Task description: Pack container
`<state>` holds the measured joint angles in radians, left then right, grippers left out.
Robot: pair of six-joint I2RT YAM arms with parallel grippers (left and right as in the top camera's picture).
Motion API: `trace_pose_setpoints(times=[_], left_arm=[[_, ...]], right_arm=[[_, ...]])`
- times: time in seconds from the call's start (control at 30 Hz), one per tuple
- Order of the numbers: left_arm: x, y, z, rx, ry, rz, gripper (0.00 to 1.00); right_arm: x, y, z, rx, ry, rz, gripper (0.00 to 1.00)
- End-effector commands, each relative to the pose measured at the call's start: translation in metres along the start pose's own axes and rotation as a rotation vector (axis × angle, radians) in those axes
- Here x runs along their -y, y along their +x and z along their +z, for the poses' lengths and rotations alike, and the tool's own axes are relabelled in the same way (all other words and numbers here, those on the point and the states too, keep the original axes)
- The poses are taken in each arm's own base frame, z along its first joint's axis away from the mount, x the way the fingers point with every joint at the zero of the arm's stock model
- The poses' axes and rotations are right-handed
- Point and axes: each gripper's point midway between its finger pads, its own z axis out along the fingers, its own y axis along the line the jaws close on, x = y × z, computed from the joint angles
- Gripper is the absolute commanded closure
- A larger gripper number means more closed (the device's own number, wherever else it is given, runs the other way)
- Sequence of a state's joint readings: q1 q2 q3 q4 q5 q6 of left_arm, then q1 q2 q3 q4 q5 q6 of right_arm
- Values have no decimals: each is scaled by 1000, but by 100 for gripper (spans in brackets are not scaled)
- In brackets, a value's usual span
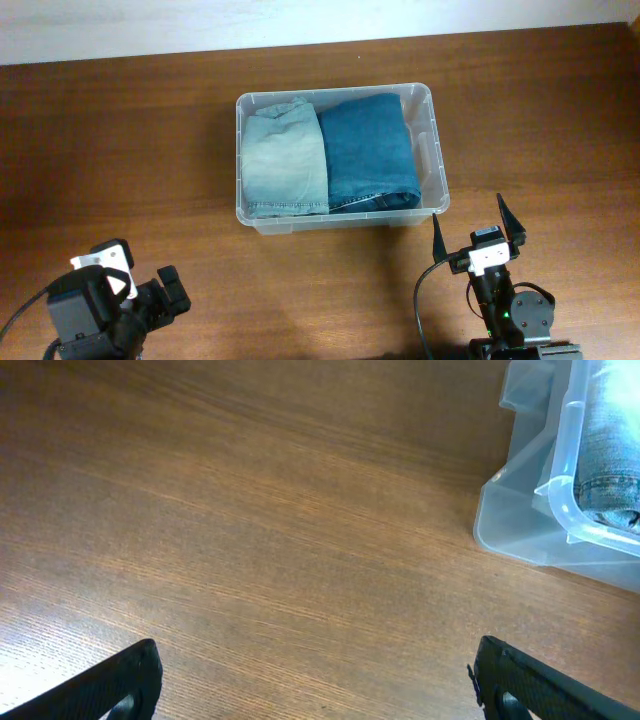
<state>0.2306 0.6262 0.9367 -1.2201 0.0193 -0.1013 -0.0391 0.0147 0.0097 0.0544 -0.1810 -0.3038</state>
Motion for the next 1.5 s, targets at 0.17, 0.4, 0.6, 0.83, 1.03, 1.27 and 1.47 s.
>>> trace_pose_setpoints(times=[0.17, 0.4, 0.6, 0.83, 1.03, 1.27, 1.47], left_arm=[[2, 1, 0, 0, 10, -11, 1], [2, 1, 0, 0, 10, -11, 1], [2, 1, 0, 0, 10, -11, 1], [2, 1, 0, 0, 10, -11, 1], [9, 1, -6, 31, 42, 25, 1], [11, 1, -18, 113, 30, 119, 1], [25, -16, -12, 321, 97, 148, 1]], right_arm=[[-7, 28, -2, -109, -24, 14, 2], [-8, 29, -2, -112, -26, 14, 2], [-8, 29, -2, -112, -26, 14, 2], [-7, 29, -2, -113, -25, 14, 2], [-8, 29, -2, -112, -26, 14, 2], [-8, 29, -2, -112, -26, 14, 2], [-7, 29, -2, -113, -25, 14, 2]])
